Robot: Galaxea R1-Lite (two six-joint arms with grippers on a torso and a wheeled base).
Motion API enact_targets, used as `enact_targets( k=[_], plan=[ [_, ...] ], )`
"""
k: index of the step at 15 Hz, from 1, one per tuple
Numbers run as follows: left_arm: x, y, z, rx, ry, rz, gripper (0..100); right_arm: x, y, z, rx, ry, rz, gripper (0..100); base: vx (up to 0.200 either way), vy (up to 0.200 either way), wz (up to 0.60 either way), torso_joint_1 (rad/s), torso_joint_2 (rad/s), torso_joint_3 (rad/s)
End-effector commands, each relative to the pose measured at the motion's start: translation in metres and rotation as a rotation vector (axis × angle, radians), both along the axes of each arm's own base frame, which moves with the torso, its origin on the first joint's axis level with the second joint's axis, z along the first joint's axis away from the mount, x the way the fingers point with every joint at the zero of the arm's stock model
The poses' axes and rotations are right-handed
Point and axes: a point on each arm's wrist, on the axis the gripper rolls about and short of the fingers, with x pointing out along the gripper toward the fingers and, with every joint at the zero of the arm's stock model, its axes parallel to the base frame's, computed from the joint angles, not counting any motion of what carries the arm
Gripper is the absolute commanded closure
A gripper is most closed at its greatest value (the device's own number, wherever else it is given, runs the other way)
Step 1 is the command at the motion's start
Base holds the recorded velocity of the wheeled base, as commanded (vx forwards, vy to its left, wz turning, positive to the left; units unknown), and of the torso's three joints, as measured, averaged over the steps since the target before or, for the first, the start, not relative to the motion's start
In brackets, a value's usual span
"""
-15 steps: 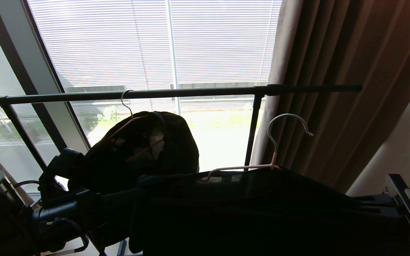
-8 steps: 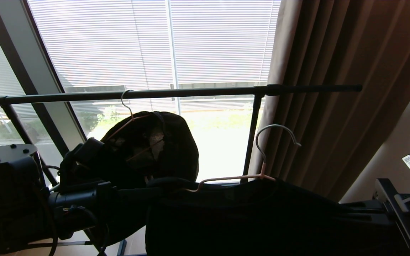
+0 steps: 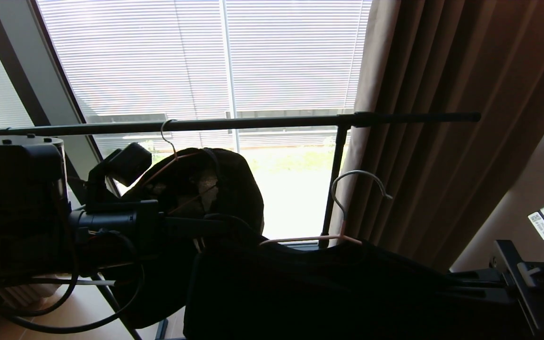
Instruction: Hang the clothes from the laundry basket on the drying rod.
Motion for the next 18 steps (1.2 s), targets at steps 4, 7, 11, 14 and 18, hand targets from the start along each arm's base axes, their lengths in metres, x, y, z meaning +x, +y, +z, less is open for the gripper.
enact_targets(
  k=[4,7,11,14,18],
  plan=[
    [-0.001,-0.023,0.039,0.046,-0.045,-0.079,100,0.006,0.004,-0.005,0.006,0.015,0.000,100,0.000,0.000,0.00,0.000,0.00,0.000],
    [-0.005,-0.034,0.043,0.087,-0.063,-0.134,100,0.006,0.010,-0.011,0.001,0.043,0.028,100,0.000,0.000,0.00,0.000,0.00,0.000],
    [-0.001,-0.039,0.040,0.104,-0.049,-0.147,100,0.001,0.021,-0.013,0.008,0.078,0.085,100,0.000,0.000,0.00,0.000,0.00,0.000],
    [-0.004,-0.042,0.041,0.103,-0.054,-0.164,100,0.003,0.022,-0.010,0.044,0.097,0.063,100,0.000,0.000,0.00,0.000,0.00,0.000],
    [-0.022,-0.039,0.048,0.100,-0.090,-0.196,100,0.008,0.029,-0.014,0.103,0.142,0.057,100,0.000,0.000,0.00,0.000,0.00,0.000]
  ],
)
